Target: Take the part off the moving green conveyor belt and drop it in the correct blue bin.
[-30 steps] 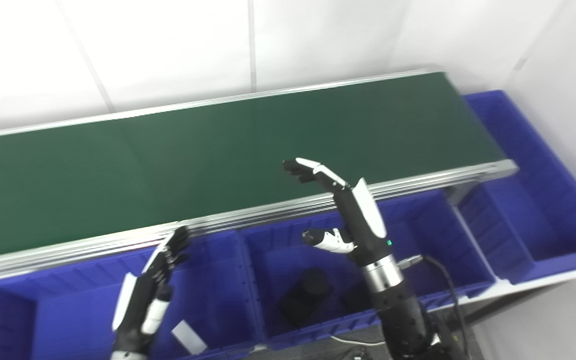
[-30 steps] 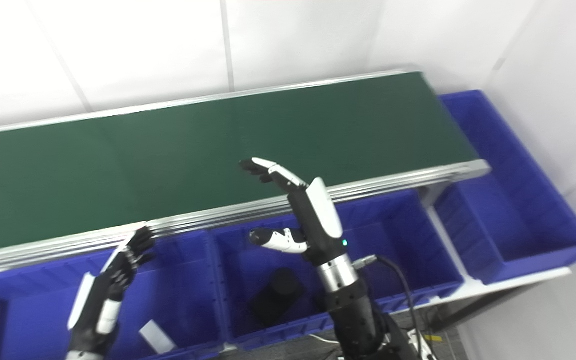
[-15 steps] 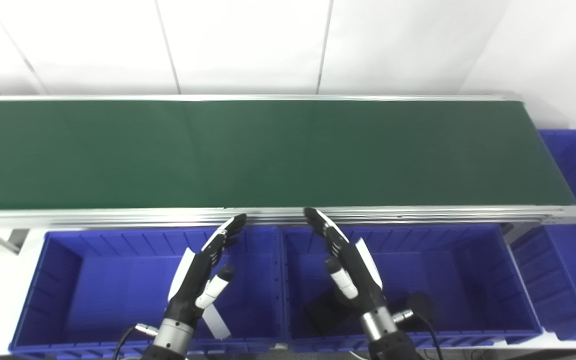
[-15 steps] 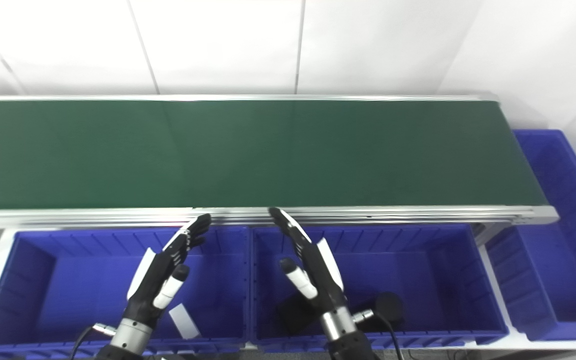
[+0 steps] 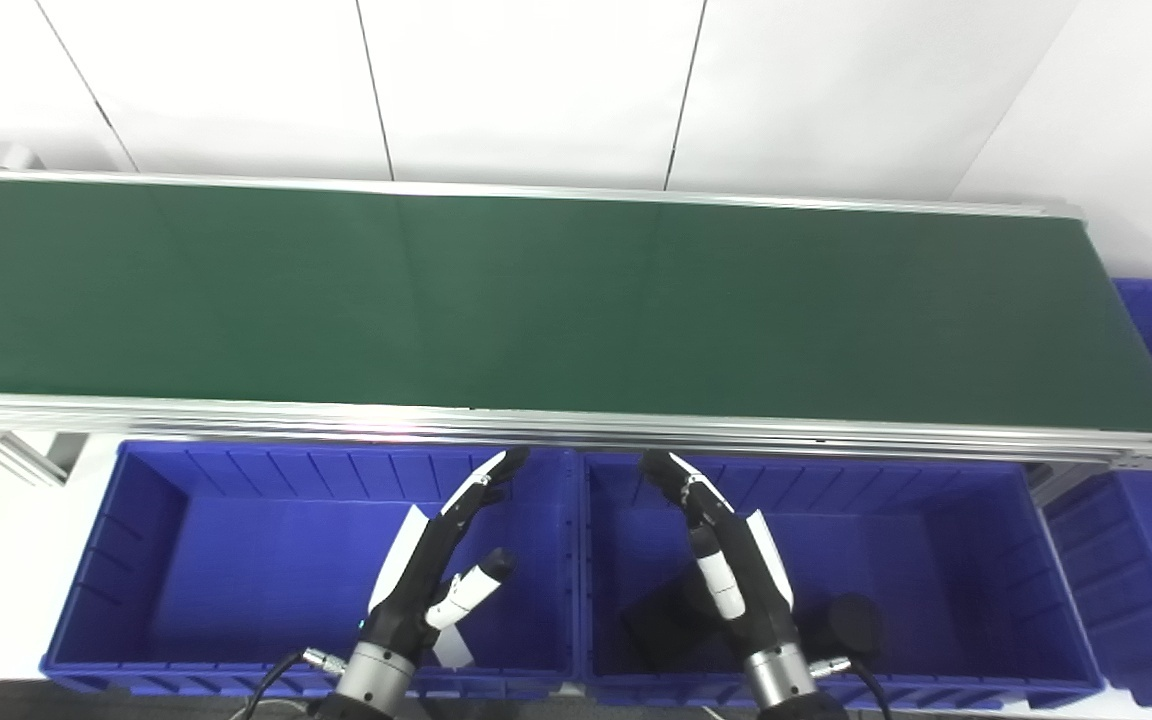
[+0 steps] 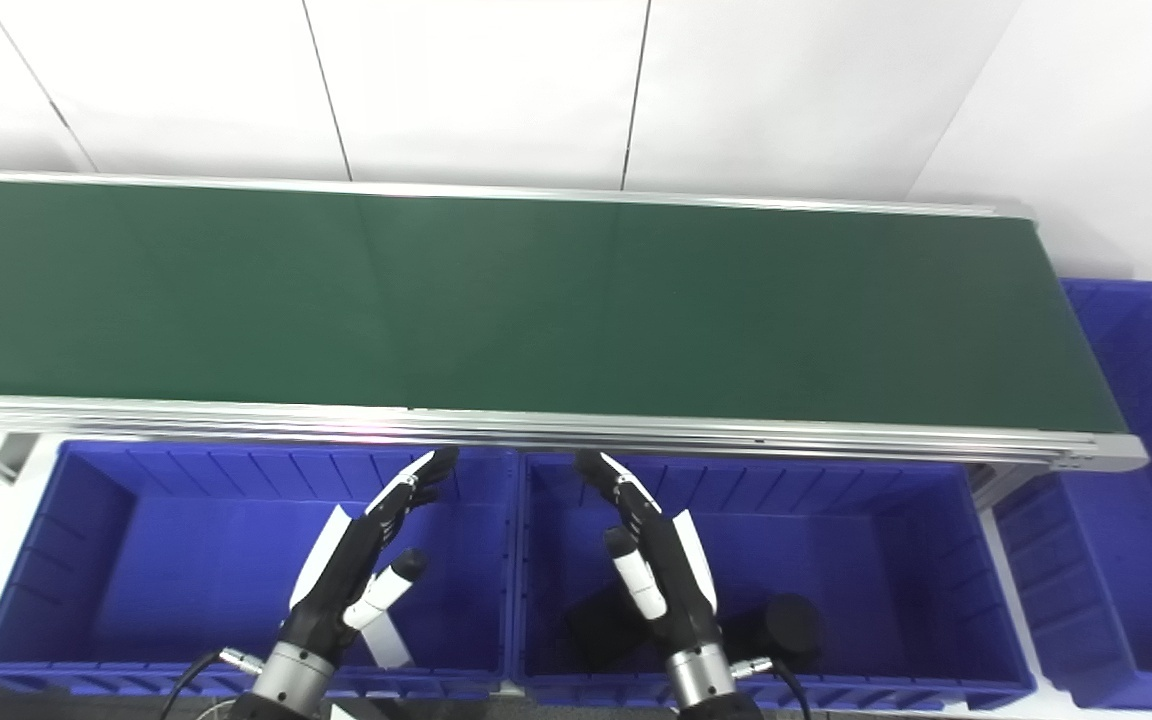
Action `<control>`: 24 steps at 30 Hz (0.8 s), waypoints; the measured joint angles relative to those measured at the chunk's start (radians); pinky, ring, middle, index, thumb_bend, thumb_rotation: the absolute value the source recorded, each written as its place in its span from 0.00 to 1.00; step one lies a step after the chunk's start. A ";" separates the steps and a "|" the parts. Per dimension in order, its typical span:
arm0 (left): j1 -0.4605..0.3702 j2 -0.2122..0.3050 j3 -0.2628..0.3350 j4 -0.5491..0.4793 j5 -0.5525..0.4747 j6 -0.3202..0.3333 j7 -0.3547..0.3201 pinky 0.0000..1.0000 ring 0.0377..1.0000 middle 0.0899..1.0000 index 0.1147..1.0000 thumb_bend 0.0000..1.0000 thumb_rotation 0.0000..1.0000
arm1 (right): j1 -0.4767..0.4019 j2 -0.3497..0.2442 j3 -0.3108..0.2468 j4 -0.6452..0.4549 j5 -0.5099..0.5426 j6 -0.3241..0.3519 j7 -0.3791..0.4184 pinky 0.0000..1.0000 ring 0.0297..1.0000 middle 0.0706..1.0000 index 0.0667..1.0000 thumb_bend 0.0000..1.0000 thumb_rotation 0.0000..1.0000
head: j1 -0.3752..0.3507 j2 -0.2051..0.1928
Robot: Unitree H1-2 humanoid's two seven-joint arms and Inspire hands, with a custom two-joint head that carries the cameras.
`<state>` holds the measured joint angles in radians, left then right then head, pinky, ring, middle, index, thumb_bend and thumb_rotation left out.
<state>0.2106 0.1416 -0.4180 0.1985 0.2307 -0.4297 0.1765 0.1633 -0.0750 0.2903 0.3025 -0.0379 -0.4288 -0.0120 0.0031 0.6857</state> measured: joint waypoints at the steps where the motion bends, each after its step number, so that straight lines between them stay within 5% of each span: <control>1: -0.002 0.002 -0.008 0.001 0.000 0.000 0.014 0.88 0.90 0.90 0.87 0.72 1.00 | 0.000 0.000 -0.002 0.004 0.001 0.000 0.003 0.95 0.90 0.86 0.84 0.76 1.00 | 0.003 -0.002; 24: -0.029 0.026 -0.124 0.043 0.017 0.000 0.161 0.88 0.91 0.90 0.87 0.77 1.00 | 0.001 0.008 0.006 -0.002 -0.012 0.000 0.033 0.94 0.93 0.93 0.93 0.75 1.00 | 0.028 -0.040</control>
<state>0.1811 0.1678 -0.5420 0.2420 0.2476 -0.4298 0.3377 0.1647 -0.0670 0.2967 0.3001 -0.0500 -0.4288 0.0212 0.0307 0.6458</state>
